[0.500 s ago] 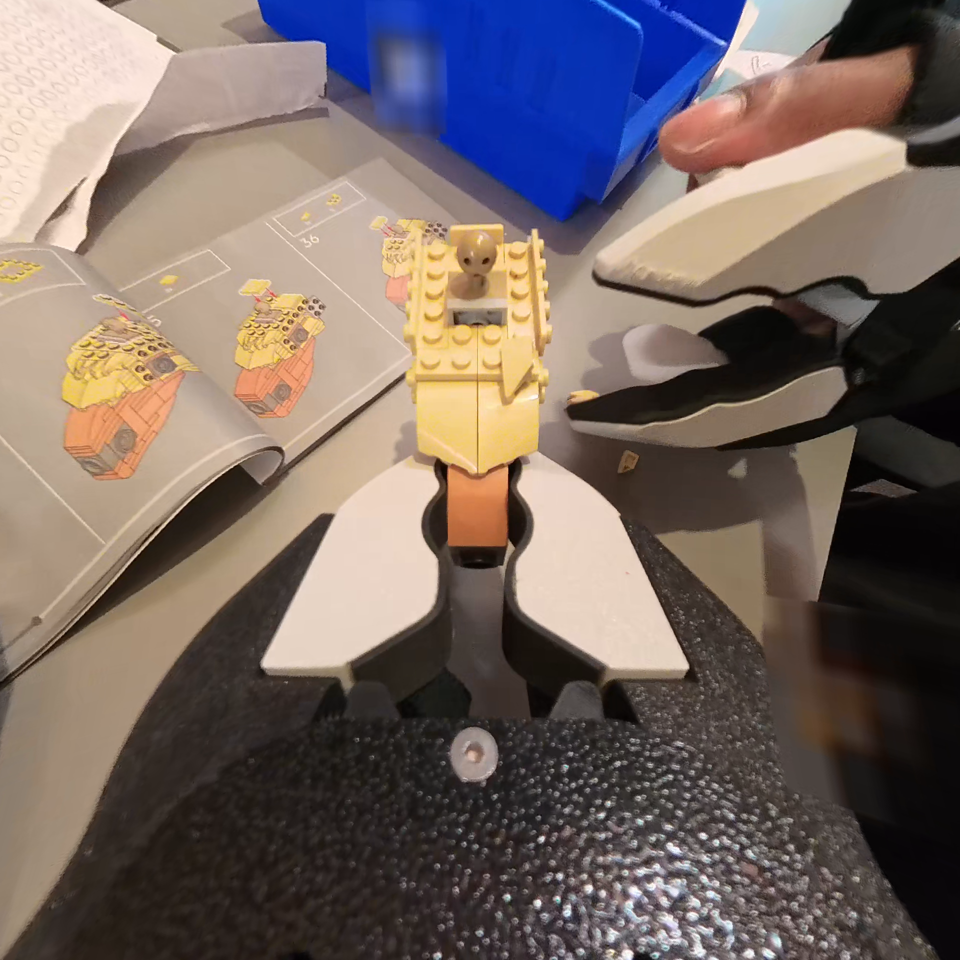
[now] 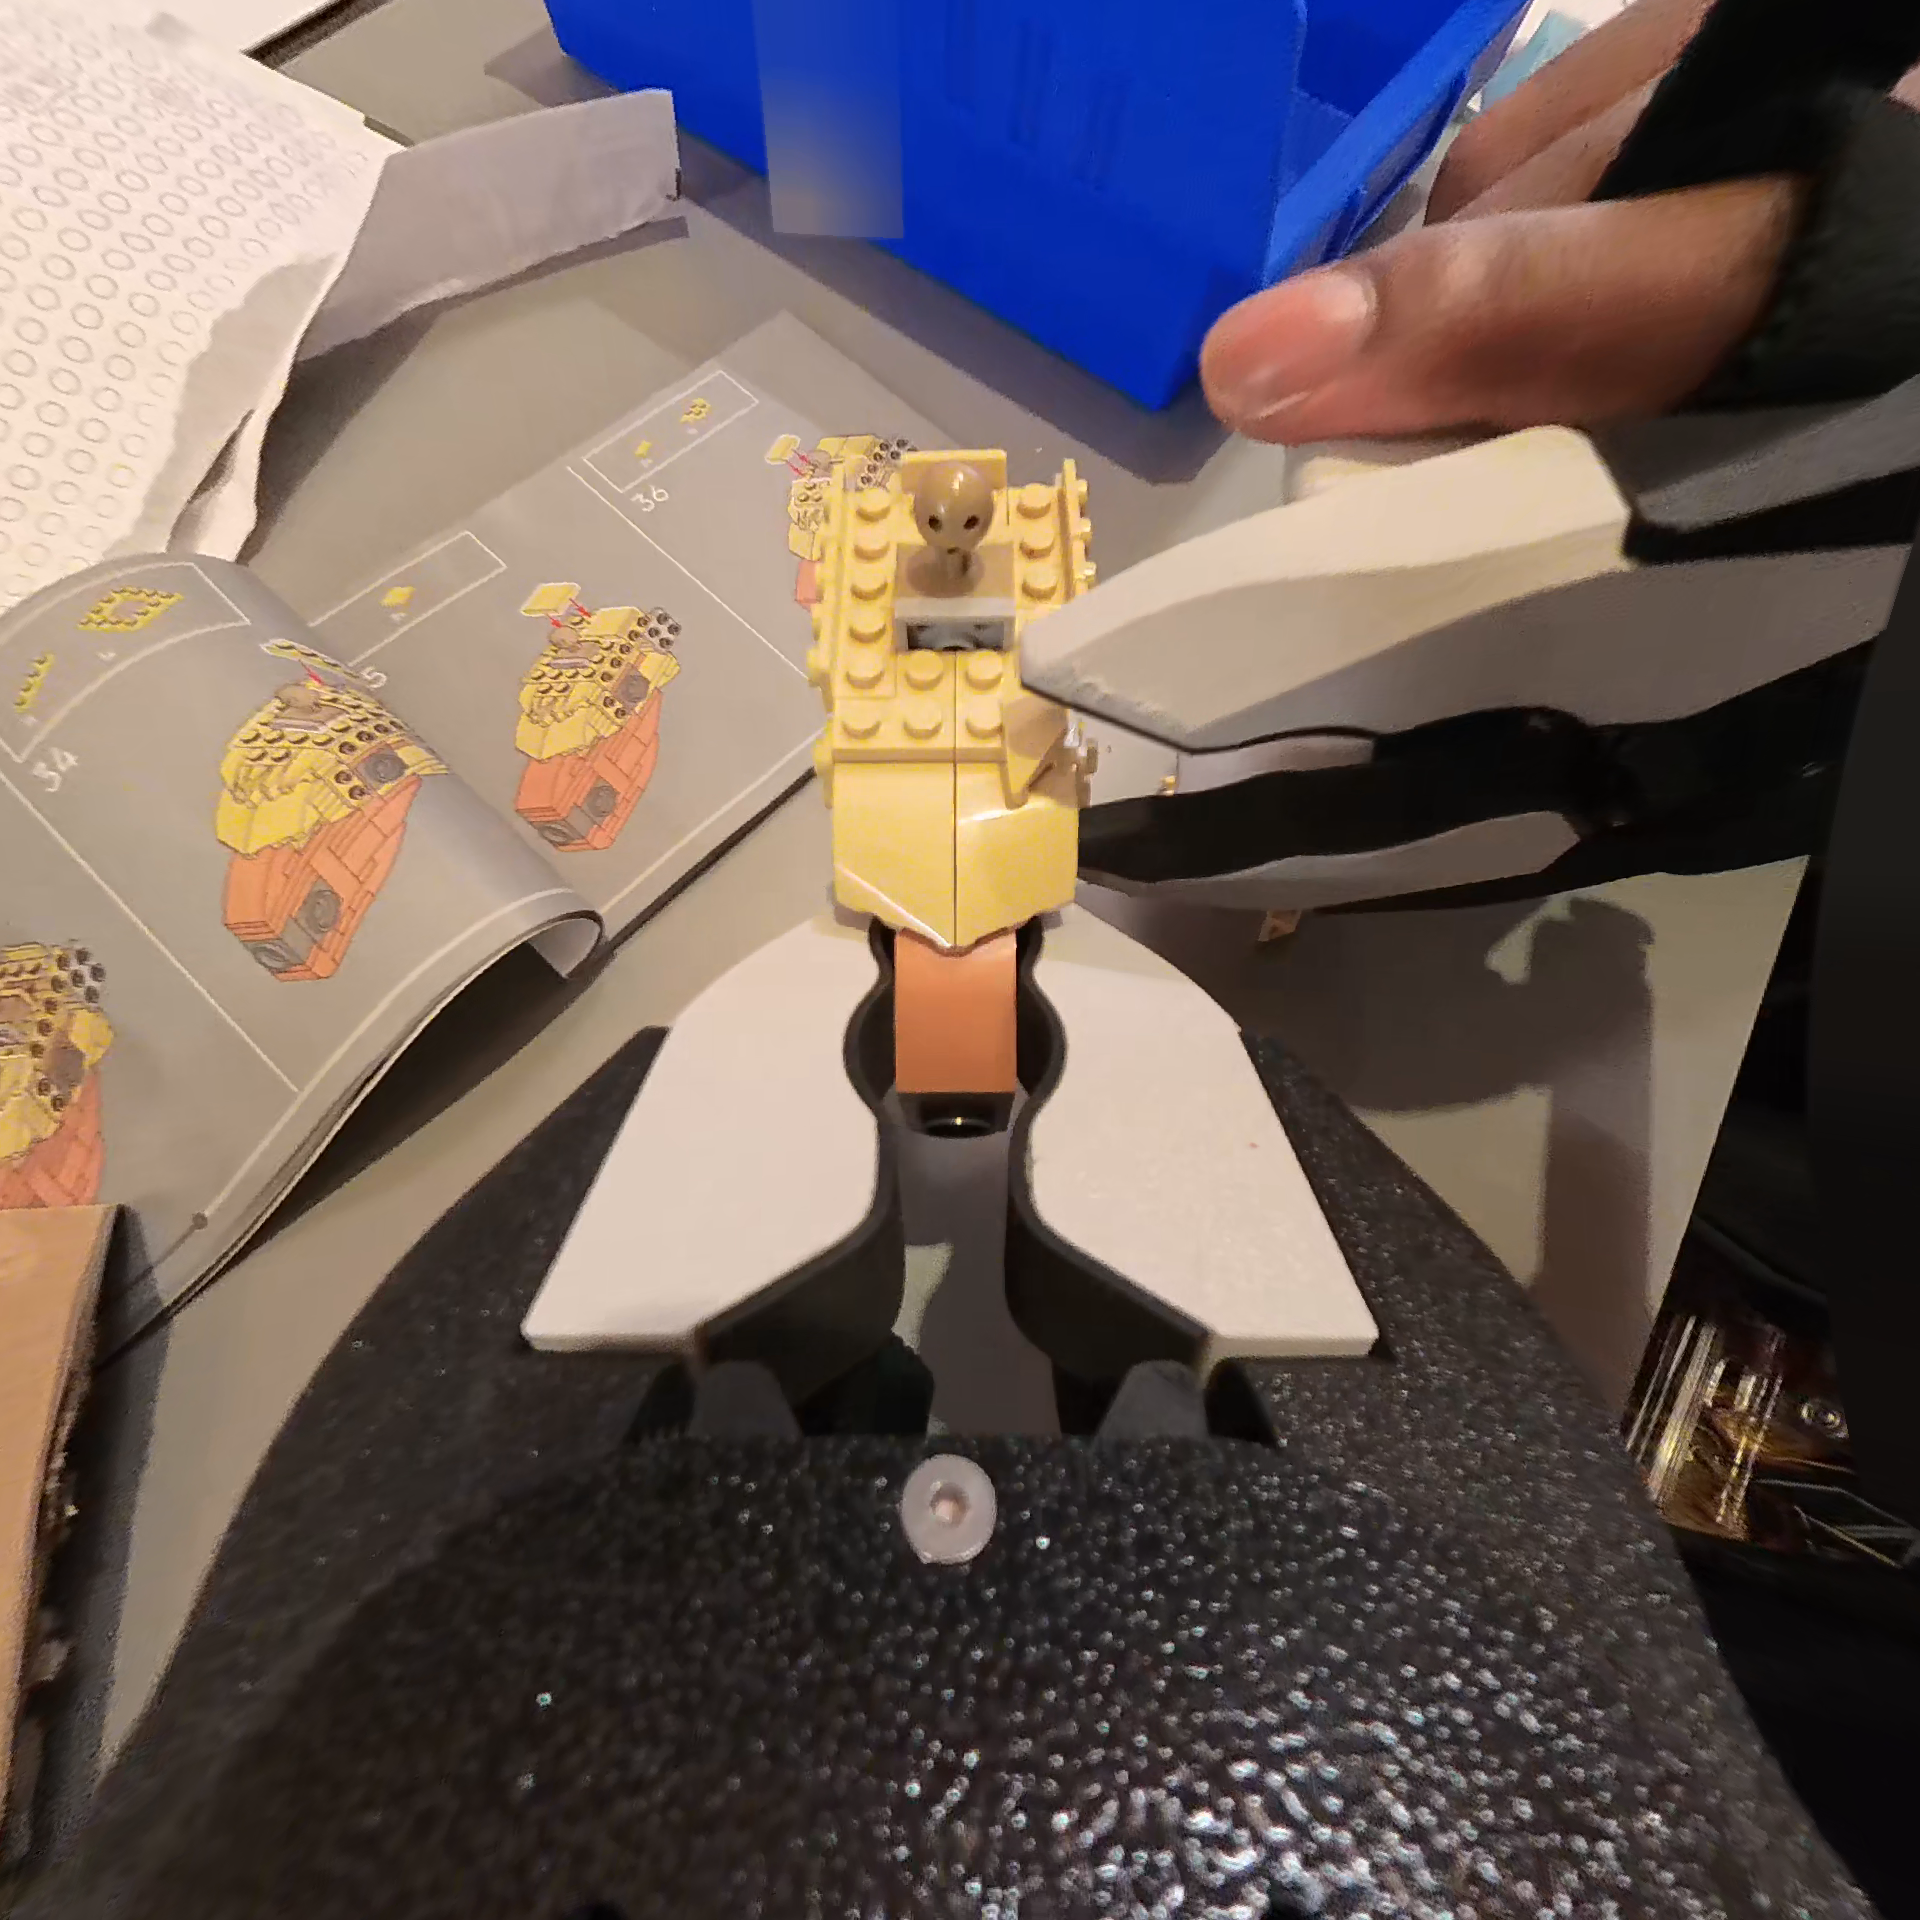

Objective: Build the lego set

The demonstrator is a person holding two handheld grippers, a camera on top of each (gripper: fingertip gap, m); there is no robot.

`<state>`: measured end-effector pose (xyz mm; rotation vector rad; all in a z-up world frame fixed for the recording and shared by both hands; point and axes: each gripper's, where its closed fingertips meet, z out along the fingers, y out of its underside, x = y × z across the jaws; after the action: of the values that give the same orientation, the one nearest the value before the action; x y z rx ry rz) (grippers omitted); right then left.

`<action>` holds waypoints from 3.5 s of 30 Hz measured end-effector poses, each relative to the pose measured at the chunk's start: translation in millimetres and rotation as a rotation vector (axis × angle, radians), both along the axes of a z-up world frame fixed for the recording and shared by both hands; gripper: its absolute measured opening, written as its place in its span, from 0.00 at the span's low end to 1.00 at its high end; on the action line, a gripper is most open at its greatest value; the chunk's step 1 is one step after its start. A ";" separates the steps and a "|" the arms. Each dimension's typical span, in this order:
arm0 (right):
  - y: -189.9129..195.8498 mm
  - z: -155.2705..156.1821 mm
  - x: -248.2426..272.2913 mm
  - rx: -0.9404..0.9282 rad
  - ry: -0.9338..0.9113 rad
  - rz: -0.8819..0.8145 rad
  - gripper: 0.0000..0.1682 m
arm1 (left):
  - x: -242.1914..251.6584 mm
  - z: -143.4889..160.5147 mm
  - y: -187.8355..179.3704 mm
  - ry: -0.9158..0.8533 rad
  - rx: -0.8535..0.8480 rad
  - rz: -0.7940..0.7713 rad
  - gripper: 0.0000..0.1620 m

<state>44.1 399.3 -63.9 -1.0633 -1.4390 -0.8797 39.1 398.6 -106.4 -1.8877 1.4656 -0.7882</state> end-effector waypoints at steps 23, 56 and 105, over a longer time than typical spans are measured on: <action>4.8 20.8 3.1 0.024 -0.026 0.014 0.17 | 2.2 7.6 1.6 0.017 0.018 -0.024 0.11; -4.4 20.8 13.2 -0.078 -0.048 0.036 0.16 | 15.0 18.2 -1.0 0.011 -0.035 -0.064 0.11; -5.4 18.9 7.0 -0.065 -0.005 0.079 0.16 | 16.7 36.9 -1.9 0.004 -0.027 -0.098 0.11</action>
<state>51.2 393.9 -45.0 -1.0454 -1.5129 -0.7841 55.8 396.7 -69.5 -1.8500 1.5669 -0.8540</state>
